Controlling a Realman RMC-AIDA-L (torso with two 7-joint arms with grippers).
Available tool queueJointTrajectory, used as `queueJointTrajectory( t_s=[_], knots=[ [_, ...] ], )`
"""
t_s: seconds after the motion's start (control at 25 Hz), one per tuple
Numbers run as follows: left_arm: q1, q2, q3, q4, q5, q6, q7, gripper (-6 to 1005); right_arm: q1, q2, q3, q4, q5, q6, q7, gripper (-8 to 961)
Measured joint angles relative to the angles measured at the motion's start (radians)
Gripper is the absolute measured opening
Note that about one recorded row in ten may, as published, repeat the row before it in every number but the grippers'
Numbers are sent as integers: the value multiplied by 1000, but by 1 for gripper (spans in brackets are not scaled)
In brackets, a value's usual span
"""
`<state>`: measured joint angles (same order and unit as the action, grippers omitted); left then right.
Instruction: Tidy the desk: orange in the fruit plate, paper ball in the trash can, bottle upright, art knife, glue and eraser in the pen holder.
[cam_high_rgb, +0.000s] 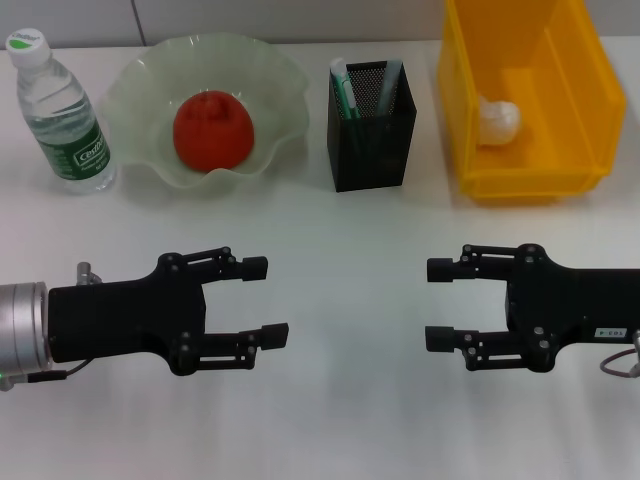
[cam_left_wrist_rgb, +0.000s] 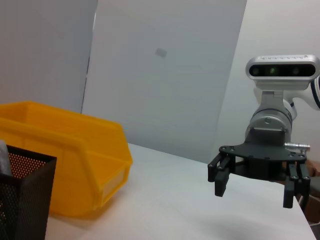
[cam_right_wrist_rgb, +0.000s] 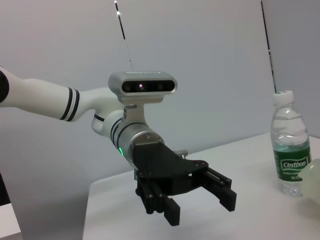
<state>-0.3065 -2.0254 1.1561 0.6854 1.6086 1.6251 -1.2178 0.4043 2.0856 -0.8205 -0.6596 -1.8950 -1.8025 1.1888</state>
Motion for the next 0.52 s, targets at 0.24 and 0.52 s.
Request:
queueJointTrajectory(
  t_s=[0.24,0.52],
  knots=[
    [0,-2,-5,0,14,3,0,802,16,1,0,19,1,9,0,741],
    [10,-4,2,-4,16,7,0,802,17,0,0,25,1,9,0,741]
  ],
)
